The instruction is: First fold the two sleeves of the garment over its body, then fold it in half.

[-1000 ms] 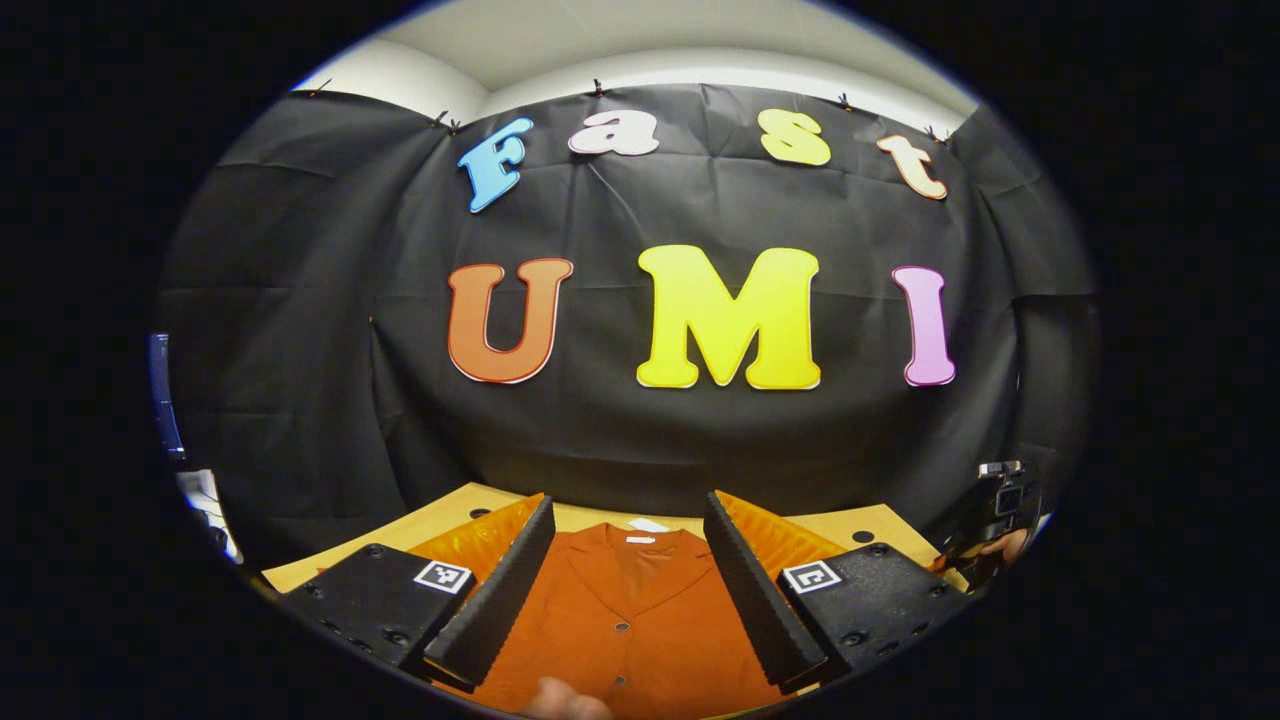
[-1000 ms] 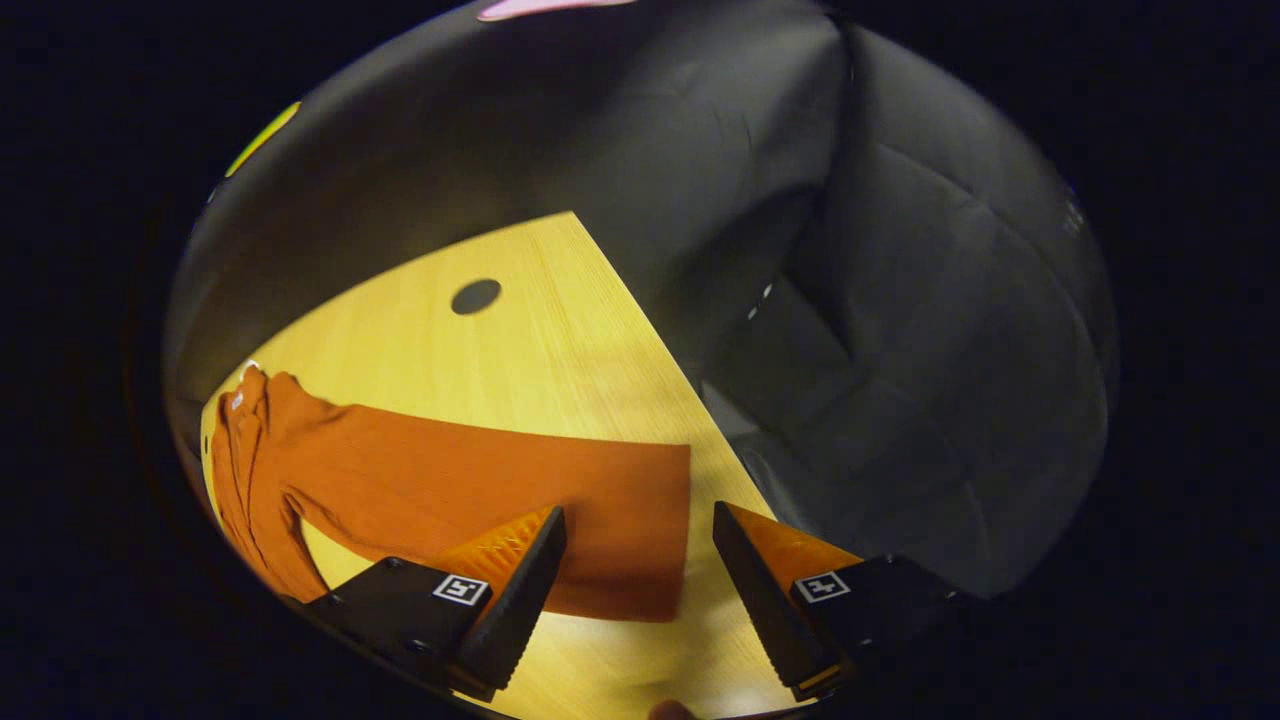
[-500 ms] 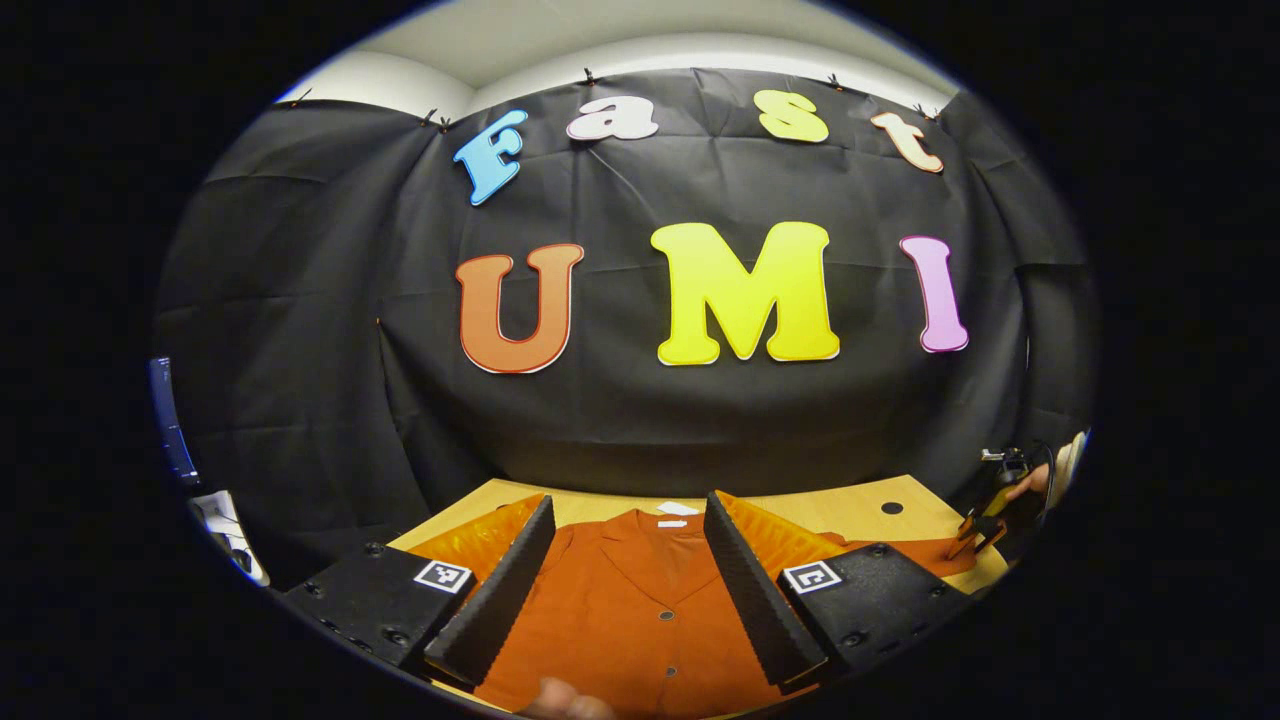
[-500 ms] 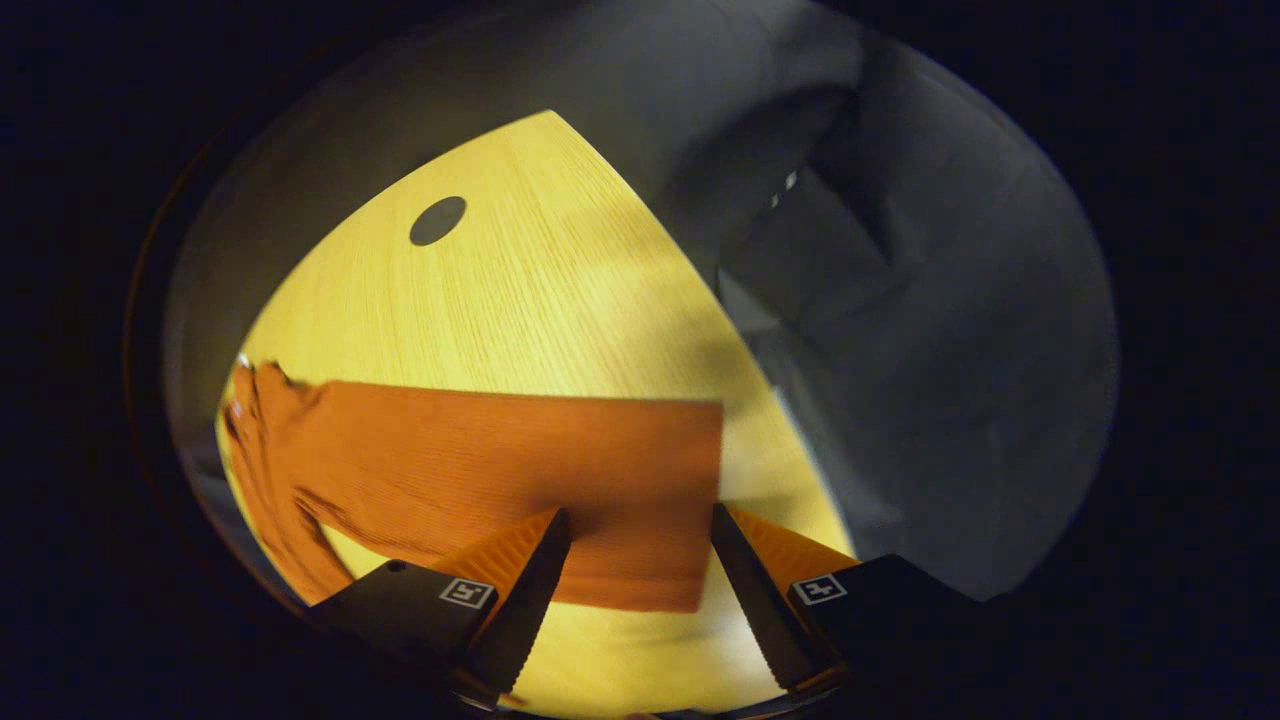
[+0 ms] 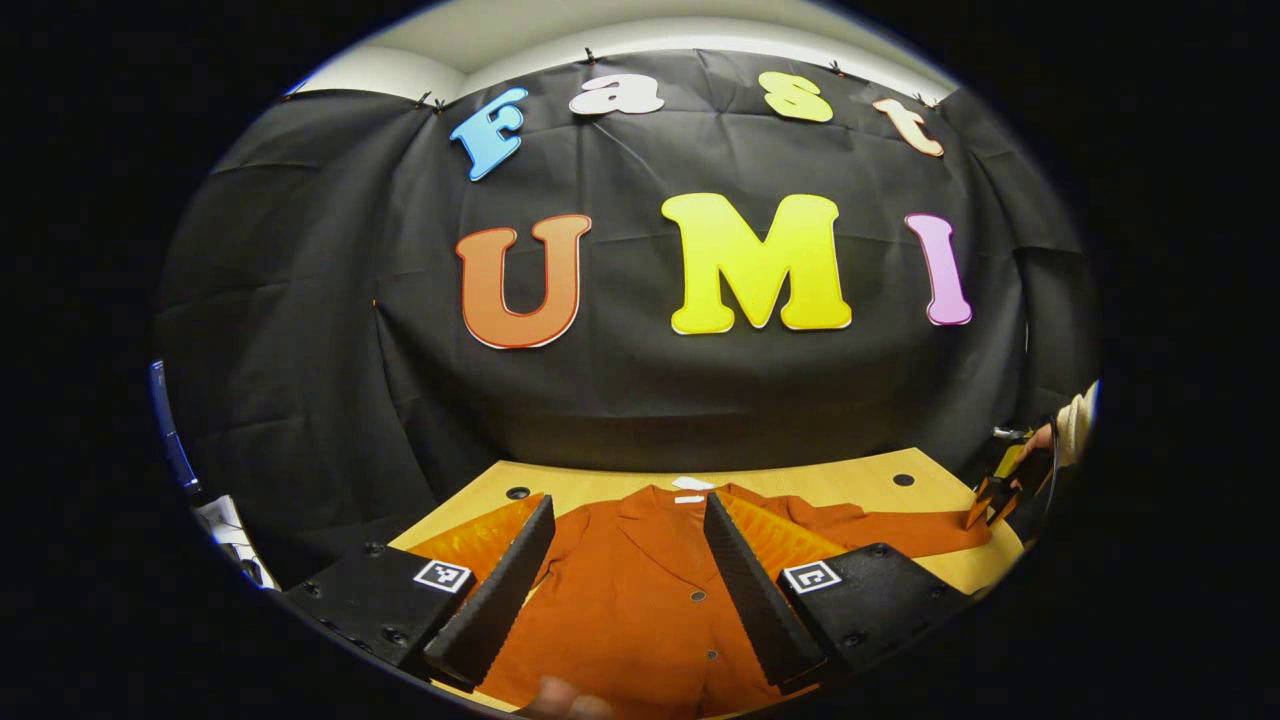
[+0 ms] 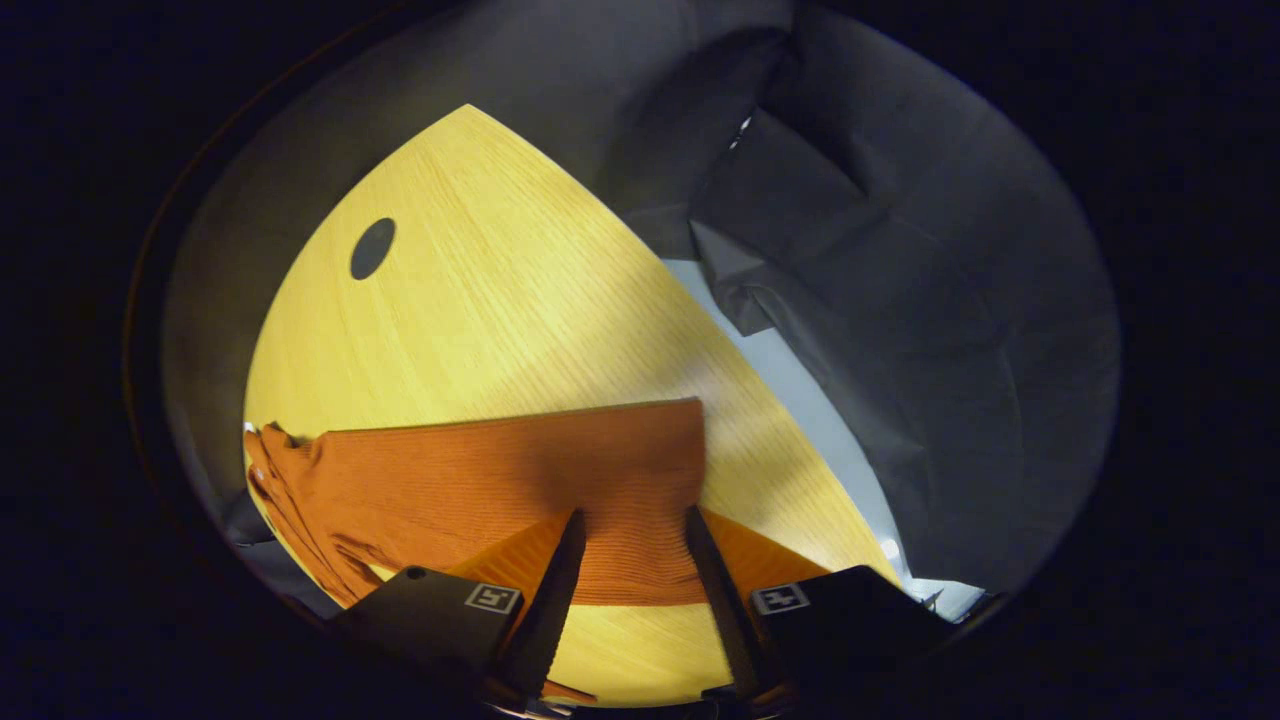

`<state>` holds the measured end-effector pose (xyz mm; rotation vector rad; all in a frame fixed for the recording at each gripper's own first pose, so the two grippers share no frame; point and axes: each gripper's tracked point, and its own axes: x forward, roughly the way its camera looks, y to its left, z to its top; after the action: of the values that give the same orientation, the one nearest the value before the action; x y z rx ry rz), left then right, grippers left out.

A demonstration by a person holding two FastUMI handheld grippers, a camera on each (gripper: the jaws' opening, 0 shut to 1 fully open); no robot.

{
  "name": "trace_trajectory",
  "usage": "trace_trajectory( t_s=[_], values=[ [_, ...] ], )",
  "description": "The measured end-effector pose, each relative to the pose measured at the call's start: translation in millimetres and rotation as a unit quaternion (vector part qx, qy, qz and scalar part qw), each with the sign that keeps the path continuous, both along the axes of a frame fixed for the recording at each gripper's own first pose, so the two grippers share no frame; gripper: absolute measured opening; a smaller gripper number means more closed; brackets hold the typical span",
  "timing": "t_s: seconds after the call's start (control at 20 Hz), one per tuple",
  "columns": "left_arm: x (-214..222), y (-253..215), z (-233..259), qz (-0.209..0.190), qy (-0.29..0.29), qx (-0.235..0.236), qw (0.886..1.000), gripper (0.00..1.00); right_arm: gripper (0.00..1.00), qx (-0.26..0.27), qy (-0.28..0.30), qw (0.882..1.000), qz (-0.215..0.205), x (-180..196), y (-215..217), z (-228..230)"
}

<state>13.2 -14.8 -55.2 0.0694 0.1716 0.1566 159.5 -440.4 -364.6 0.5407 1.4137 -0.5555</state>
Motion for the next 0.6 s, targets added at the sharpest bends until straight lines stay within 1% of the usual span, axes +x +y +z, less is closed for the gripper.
trace_trajectory(
  t_s=[0.1,0.15,0.25,0.3,0.35,0.45,0.6],
  values=[
    [0.0,-1.0,6.2,-0.004,-0.005,0.002,1.000,0.97,0.49,0.003,-0.001,1.000,0.002,-0.3,0.1,0.1],
    [0.0,-2.7,9.3,-0.010,-0.008,0.004,1.000,0.98,0.46,0.000,0.001,1.000,0.004,-2.6,-1.9,0.9],
    [-2.4,-2.3,11.9,-0.014,-0.012,0.009,1.000,0.98,0.20,0.003,-0.002,1.000,-0.010,-1.0,-3.1,2.1],
    [-2.8,-1.5,12.1,-0.015,-0.010,0.011,1.000,0.97,0.07,0.005,-0.005,1.000,-0.010,-3.1,-2.1,0.2],
    [-4.2,-0.2,11.3,-0.015,-0.009,0.011,1.000,0.97,0.07,0.006,-0.002,1.000,-0.011,-6.1,-2.1,0.4],
    [-7.5,6.0,15.7,-0.014,-0.011,0.009,1.000,0.97,0.01,-0.001,-0.012,1.000,-0.009,-4.4,-1.4,12.0],
    [-9.7,16.7,14.5,-0.011,-0.016,0.002,1.000,0.97,0.01,-0.015,-0.044,0.999,0.006,4.3,6.7,41.2]
  ],
)
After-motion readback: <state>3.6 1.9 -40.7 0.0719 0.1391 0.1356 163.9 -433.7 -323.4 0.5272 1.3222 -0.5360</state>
